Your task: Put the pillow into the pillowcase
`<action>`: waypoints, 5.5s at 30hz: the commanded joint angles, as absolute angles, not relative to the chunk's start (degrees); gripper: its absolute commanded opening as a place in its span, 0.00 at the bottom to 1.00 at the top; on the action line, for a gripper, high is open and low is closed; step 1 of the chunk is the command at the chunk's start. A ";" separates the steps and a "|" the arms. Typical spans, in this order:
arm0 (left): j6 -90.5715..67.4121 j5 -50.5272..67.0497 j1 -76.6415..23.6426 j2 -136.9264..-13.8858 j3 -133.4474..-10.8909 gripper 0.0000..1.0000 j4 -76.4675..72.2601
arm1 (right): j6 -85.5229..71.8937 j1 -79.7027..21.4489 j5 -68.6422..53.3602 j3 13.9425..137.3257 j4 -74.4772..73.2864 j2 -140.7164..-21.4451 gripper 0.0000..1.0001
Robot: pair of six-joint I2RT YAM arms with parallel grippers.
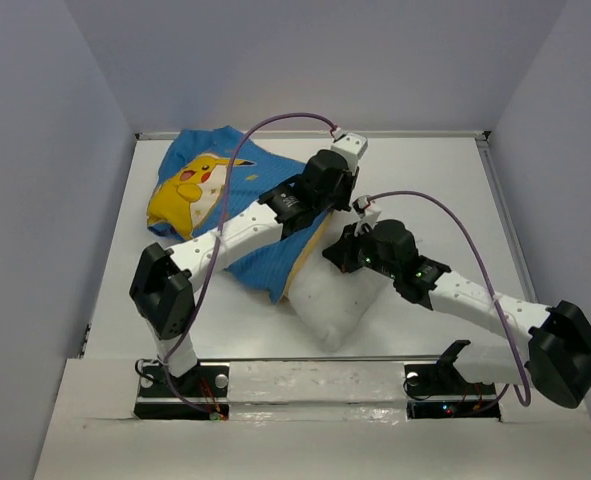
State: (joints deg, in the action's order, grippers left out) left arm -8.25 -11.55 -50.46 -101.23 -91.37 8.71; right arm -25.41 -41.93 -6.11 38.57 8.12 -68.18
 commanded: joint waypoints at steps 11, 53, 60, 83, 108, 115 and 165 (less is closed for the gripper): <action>-28.21 19.07 -47.11 -78.23 -78.77 0.00 -5.80 | -34.80 -42.10 11.31 34.98 43.42 -68.02 0.00; -27.87 -7.72 -22.24 -30.86 -38.66 0.96 6.50 | -17.58 -66.27 52.29 87.36 -38.85 -113.36 0.34; -21.80 -18.11 -22.32 -27.69 -47.19 0.96 10.46 | -3.34 -69.87 26.97 88.33 -18.58 -95.05 0.00; -21.63 17.80 -23.11 -39.36 -59.23 0.90 7.38 | -43.25 -15.47 -7.23 26.90 16.10 -57.29 0.00; 8.61 -36.98 -58.10 -89.99 -79.18 0.97 11.34 | -31.64 -16.61 -18.45 24.08 10.81 -48.60 0.00; 8.88 -40.35 -55.90 -92.72 -80.42 0.73 7.65 | -30.15 -17.14 -18.46 24.17 9.41 -47.11 0.00; 10.98 -14.41 -46.76 -96.06 -84.11 0.81 9.58 | -25.84 -39.46 6.24 42.20 -3.96 -61.61 0.00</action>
